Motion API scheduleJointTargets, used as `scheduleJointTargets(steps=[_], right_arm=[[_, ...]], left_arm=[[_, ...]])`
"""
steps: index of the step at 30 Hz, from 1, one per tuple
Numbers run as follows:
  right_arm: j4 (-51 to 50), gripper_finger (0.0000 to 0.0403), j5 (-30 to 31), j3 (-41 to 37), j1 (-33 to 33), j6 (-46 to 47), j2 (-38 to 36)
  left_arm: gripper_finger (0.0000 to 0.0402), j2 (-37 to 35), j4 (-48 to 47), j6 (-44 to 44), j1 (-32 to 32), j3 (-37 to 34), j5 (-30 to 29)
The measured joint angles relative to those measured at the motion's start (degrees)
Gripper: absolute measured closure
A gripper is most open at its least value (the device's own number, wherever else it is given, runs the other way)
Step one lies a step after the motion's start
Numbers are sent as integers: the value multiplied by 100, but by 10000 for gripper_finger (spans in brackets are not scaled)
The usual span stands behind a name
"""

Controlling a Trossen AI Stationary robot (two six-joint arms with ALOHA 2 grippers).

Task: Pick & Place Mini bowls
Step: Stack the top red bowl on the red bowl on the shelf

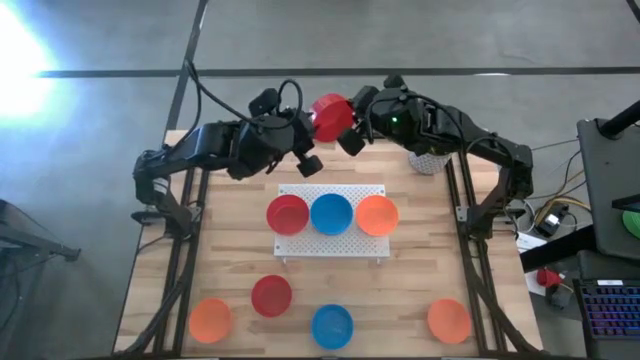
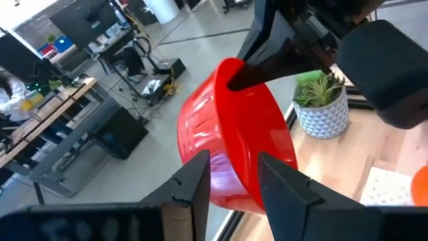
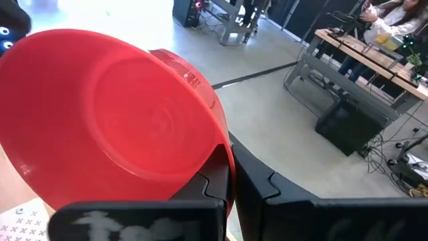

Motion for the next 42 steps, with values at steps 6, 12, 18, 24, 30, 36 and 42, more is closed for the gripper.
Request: scheduleJointTargets(steps=[6,12,18,24,30,36,42], right_arm=[[-9,394,22,-7,4,-4,0],[-9,394,12,-7,7,-28,0],[7,394,2,-7,7,-33,0],[-2,394,14,-9,4,-152,0],[-4,394,20,-11,4,-156,0],[-8,393,18,-11,7,-151,0],[-22,393,13,-11,7,-155,-11]], left_arm=[[282,144,2,-35,141,-2,-5],[282,190,3,-23,221,-2,-262],[282,190,12,-96,302,-25,-505],[282,188,51,-96,423,-288,-516],[310,188,118,-96,469,-382,-562],[390,170,214,-87,495,-363,-711],[398,170,277,-117,495,-365,-688]])
